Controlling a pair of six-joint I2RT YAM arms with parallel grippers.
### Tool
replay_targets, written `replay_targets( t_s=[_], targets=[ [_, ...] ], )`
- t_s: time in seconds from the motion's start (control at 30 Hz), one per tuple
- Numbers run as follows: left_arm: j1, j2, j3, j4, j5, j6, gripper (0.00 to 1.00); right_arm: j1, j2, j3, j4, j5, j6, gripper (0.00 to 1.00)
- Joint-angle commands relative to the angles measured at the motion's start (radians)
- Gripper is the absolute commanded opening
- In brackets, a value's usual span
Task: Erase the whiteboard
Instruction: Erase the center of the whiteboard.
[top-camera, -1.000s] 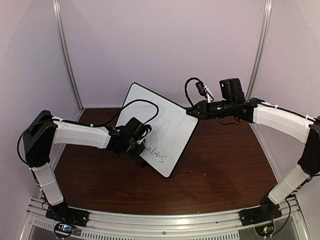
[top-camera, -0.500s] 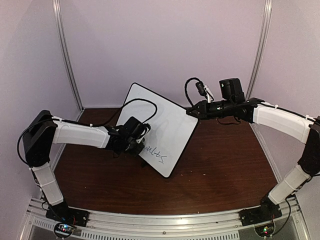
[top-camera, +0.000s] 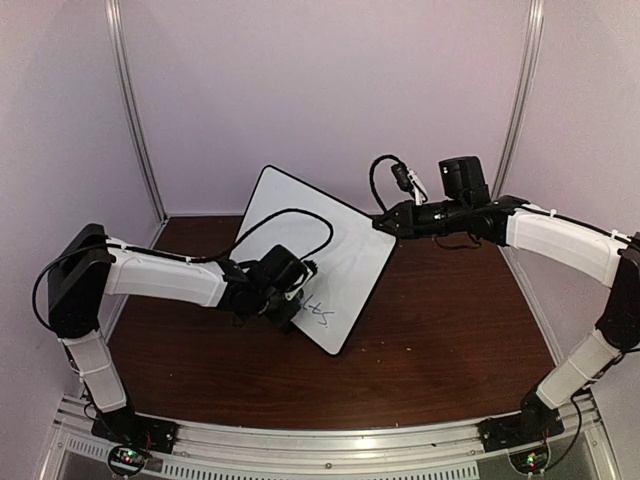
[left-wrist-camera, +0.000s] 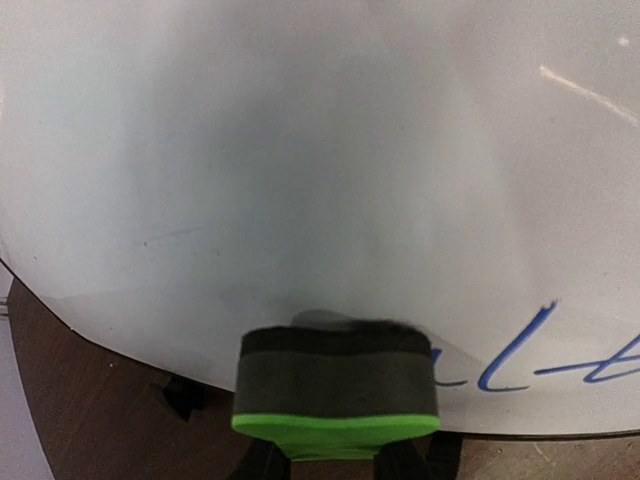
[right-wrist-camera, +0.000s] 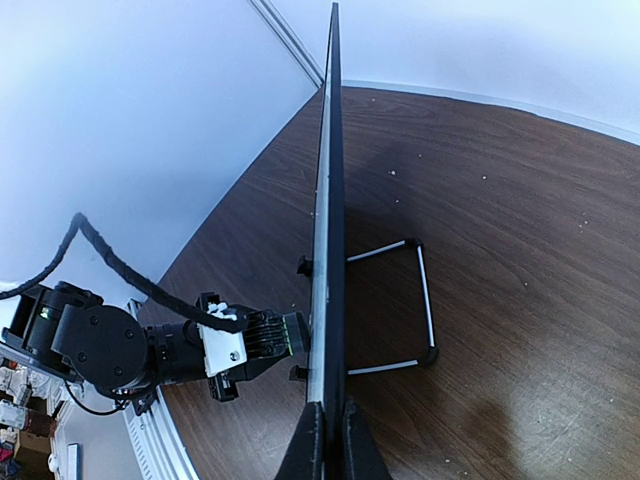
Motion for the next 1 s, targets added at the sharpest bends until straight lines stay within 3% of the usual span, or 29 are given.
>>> replay_targets(
  t_s=[0.0, 0.2, 0.47, 0.97],
  targets=[
    [-0.042, 0.031, 0.051, 0.183, 0.171, 0.001, 0.0, 0.043, 0.016, -0.009, -0.017, -0.144, -0.072, 0.0],
    [0.0, 0.035, 0.044, 0.143, 0.023, -0.028, 0.0, 0.043, 0.011, -0.01, -0.019, -0.143, -0.073, 0.0],
    [0.118, -0.018, 0.0, 0.127, -0.008, -0.053, 0.0, 0.043, 0.004, -0.016, -0.017, -0.142, -0.072, 0.0],
    [-0.033, 0.055, 0.058, 0.149, 0.121, -0.097, 0.0, 0.043, 0.007, -0.015, -0.017, -0.141, -0.072, 0.0]
  ],
)
